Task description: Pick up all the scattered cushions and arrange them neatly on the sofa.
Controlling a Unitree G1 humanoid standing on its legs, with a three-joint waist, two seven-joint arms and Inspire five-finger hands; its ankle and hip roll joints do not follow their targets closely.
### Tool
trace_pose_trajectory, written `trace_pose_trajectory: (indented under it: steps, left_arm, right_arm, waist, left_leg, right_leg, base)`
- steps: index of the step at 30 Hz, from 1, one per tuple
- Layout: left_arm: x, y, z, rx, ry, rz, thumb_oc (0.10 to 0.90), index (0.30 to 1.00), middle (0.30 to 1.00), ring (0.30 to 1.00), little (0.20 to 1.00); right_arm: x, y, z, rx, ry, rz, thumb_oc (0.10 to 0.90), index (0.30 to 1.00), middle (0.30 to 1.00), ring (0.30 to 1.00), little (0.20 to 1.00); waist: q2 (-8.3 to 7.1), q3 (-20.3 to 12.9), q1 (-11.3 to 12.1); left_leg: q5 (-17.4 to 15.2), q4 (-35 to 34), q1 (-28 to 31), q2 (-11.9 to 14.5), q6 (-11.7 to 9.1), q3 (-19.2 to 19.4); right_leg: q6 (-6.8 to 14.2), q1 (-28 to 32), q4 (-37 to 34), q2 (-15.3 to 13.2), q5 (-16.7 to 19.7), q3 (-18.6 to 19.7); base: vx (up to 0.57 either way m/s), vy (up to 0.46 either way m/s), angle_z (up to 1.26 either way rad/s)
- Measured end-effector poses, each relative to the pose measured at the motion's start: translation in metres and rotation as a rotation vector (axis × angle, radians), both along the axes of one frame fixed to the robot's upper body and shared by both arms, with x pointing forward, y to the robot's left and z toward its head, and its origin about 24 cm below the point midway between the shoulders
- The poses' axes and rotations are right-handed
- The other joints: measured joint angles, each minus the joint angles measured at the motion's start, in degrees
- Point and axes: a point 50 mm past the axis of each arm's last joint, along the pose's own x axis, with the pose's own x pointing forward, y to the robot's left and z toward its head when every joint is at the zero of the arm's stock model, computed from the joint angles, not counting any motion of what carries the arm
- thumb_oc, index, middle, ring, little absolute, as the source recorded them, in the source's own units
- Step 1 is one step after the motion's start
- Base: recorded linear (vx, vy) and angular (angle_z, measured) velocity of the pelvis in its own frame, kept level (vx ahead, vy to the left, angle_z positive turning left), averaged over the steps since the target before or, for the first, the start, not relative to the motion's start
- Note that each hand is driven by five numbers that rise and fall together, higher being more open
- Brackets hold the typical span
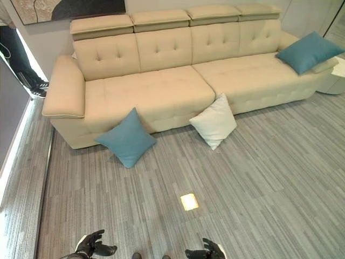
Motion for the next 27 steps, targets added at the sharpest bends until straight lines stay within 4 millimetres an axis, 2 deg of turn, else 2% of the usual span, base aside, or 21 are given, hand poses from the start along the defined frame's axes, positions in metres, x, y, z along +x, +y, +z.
trace_pose_trajectory:
  steps: [8,13,17,20,22,23,25,27]
  left_arm:
    - [0.000,0.000,0.000,0.001,0.004,0.000,0.800,0.900,0.900,0.900,0.900]
    - [0.005,0.000,0.001,0.003,-0.008,-0.004,0.800,0.900,0.900,0.900,0.900]
    - [0.019,0.003,0.006,0.014,-0.041,-0.009,0.800,0.900,0.900,0.900,0.900]
    - [0.025,0.000,0.007,0.007,-0.051,-0.017,0.800,0.900,0.900,0.900,0.900]
    - [0.036,-0.001,0.010,0.005,-0.076,-0.018,0.800,0.900,0.900,0.900,0.900]
    - [0.036,0.000,0.010,0.010,-0.075,-0.015,0.800,0.900,0.900,0.900,0.900]
    - [0.035,0.001,0.009,0.018,-0.062,-0.017,0.800,0.900,0.900,0.900,0.900]
    - [0.035,-0.001,0.009,0.014,-0.062,-0.021,0.800,0.900,0.900,0.900,0.900]
  right_arm:
    - [-0.003,0.000,-0.001,0.005,0.008,-0.007,0.800,0.900,0.900,0.900,0.900]
    - [-0.002,-0.001,0.000,0.003,0.006,-0.007,0.800,0.900,0.900,0.900,0.900]
    - [0.008,-0.001,0.001,-0.002,-0.009,-0.001,0.800,0.900,0.900,0.900,0.900]
    - [0.013,-0.006,0.003,-0.019,-0.012,0.000,0.800,0.900,0.900,0.900,0.900]
    - [0.012,-0.005,0.003,-0.018,-0.007,0.001,0.800,0.900,0.900,0.900,0.900]
    - [0.013,-0.005,0.003,-0.018,-0.009,0.002,0.800,0.900,0.900,0.900,0.900]
    - [0.015,-0.005,0.003,-0.022,-0.013,0.009,0.800,0.900,0.900,0.900,0.900]
    - [0.012,-0.005,0.003,-0.020,-0.006,0.010,0.800,0.900,0.900,0.900,0.900]
  waist:
    - [0.04,0.3,0.0]
    - [-0.02,1.6,0.1]
    - [-2.58,3.5,0.2]
    - [-2.97,3.8,0.0]
    - [-4.43,4.7,0.2]
    - [-4.79,5.0,0.2]
    - [-4.85,5.1,-0.5]
    - [-4.82,5.1,-0.9]
  left_leg:
    - [0.0,0.0,-0.1,0.2,0.0,0.0]
    - [0.4,1.0,-1.3,0.5,-0.8,-0.3]
    - [1.9,7.7,-5.9,-1.3,-3.1,-2.0]
    - [2.2,10.4,-7.6,-1.6,-3.6,-3.6]
    - [2.7,14.1,-10.4,-2.3,-4.3,-3.5]
    - [2.6,14.7,-11.0,-2.3,-4.3,-3.2]
    - [1.3,15.1,-11.5,-0.8,-2.9,0.2]
    - [0.7,12.7,-11.0,1.0,-2.4,3.2]
  right_leg:
    - [-0.1,-0.1,0.0,0.2,-0.1,0.1]
    - [-0.2,-0.7,0.0,0.5,-0.1,0.0]
    - [-2.2,-1.3,0.4,-1.5,1.5,-0.7]
    - [-2.4,-1.2,0.6,-1.4,1.1,-1.4]
    - [-3.2,-1.8,0.4,-2.2,1.4,-2.1]
    - [-3.9,-1.9,0.4,-2.5,1.8,-2.6]
    - [-4.3,-1.8,0.4,-2.5,1.7,-3.8]
    - [-3.7,-1.9,0.4,-2.5,1.0,-4.7]
  base:
    - [0.02,-0.060,0.00]
    - [-0.02,-0.066,0.03]
    - [-0.01,-0.041,0.08]
    - [0.01,-0.005,0.15]
    - [0.02,0.030,0.24]
    - [0.04,0.051,0.14]
    - [0.09,0.078,0.25]
    - [0.13,0.113,0.39]
